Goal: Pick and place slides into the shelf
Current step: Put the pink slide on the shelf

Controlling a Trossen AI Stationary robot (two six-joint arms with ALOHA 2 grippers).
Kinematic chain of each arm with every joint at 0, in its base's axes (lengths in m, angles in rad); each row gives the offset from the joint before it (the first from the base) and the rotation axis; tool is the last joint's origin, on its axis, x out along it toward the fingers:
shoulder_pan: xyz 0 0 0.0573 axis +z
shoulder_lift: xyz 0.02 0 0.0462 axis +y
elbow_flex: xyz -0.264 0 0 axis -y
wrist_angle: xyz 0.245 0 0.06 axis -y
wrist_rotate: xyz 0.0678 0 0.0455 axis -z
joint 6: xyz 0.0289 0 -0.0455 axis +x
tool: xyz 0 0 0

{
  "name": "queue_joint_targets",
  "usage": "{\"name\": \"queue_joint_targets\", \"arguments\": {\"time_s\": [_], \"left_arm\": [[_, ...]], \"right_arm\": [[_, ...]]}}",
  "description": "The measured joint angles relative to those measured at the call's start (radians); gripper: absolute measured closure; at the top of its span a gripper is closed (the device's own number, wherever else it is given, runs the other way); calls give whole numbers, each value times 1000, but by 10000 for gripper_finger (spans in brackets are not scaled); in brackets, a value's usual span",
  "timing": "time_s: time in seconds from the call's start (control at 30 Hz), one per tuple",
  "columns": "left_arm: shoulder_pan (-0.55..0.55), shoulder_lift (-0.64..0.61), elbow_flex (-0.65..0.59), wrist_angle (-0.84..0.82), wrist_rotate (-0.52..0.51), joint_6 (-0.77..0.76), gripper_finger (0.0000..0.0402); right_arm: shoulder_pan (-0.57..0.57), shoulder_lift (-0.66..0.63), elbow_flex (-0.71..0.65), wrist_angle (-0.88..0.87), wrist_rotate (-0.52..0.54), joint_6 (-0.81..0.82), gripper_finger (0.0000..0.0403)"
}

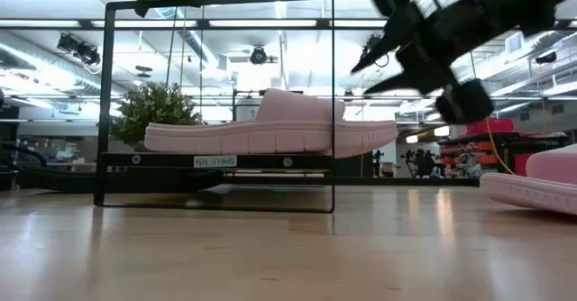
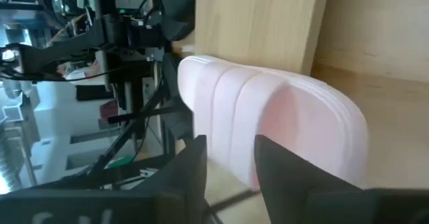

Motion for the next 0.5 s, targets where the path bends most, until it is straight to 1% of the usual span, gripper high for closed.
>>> {"name": "queue_joint_targets", "arguments": {"time_s": [0.17, 0.3, 0.4, 0.5], "left_arm": [[0, 4, 0, 0, 0, 0, 377], [0, 17, 0, 1, 0, 0, 382], [0, 31, 0, 1, 0, -1, 387], [0, 40, 0, 1, 0, -6, 389]], "right_arm": [[15, -224, 0, -293, -17, 6, 254], [68, -383, 0, -500, -17, 62, 252], [128, -455, 0, -614, -10, 124, 252], [192, -487, 0, -717, -10, 202, 251]]}}
